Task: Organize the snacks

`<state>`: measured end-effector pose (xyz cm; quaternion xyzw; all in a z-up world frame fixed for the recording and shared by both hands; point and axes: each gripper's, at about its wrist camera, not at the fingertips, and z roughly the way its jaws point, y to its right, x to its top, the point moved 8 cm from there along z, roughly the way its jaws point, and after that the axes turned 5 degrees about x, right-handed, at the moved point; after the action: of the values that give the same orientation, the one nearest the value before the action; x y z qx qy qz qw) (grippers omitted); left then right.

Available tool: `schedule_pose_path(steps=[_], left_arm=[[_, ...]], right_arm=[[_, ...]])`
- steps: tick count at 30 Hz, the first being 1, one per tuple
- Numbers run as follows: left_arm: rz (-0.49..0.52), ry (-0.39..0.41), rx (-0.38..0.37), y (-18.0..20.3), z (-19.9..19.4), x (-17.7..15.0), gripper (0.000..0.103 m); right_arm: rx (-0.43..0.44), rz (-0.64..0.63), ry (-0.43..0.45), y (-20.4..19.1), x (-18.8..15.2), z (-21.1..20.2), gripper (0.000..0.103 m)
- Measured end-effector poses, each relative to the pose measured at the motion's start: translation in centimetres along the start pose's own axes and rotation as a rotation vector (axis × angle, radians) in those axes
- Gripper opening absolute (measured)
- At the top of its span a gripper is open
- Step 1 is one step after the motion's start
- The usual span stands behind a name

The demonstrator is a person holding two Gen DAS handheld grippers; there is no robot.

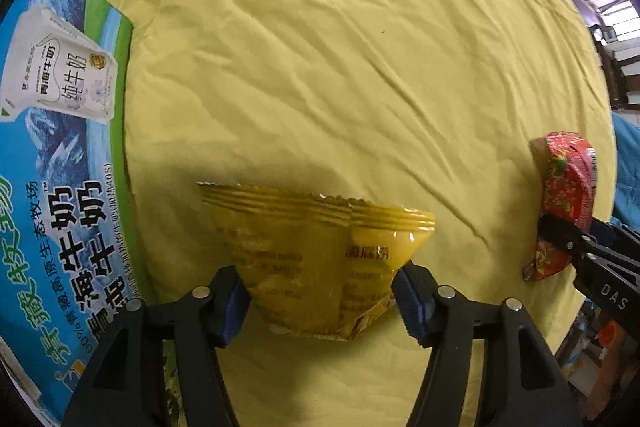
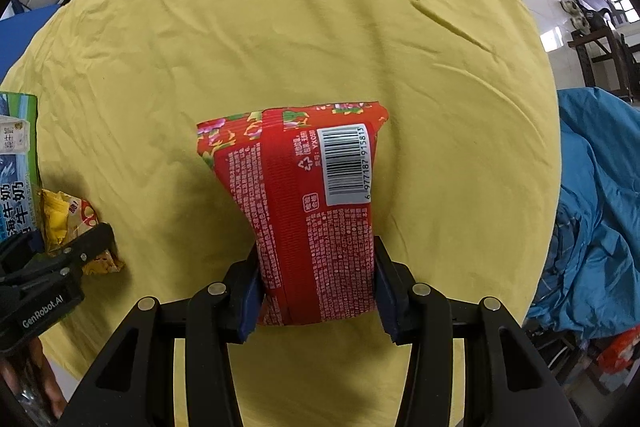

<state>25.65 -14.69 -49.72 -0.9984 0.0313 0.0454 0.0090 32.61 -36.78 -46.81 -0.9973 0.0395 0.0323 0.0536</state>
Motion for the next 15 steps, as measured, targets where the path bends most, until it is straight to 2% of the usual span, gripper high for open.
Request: schedule_pose_path(steps=[3, 5, 9, 15], left_arm=[[0.017, 0.018, -0.036, 0.7, -0.3, -0.4, 0.048], [0.029, 0.031, -0.028, 0.3, -1.1, -0.5, 0.047], [0.054, 0.110, 0.019, -0.1, -4.4, -0.3, 0.045], [0.069, 0.208, 0.024, 0.3, -8.9, -1.8, 0.044]], right_arm=[[-0.010, 0.012, 0.023, -0.1, -0.8, -0.7, 0.049], [0.002, 0.032, 0.040, -0.1, -1.3, -1.4, 0.048], [0.006, 0.047, 0.086, -0.7, -2.6, -2.8, 0.048], [0.039, 0.075, 0.150, -2.0, -5.6, -6.7, 0.048]])
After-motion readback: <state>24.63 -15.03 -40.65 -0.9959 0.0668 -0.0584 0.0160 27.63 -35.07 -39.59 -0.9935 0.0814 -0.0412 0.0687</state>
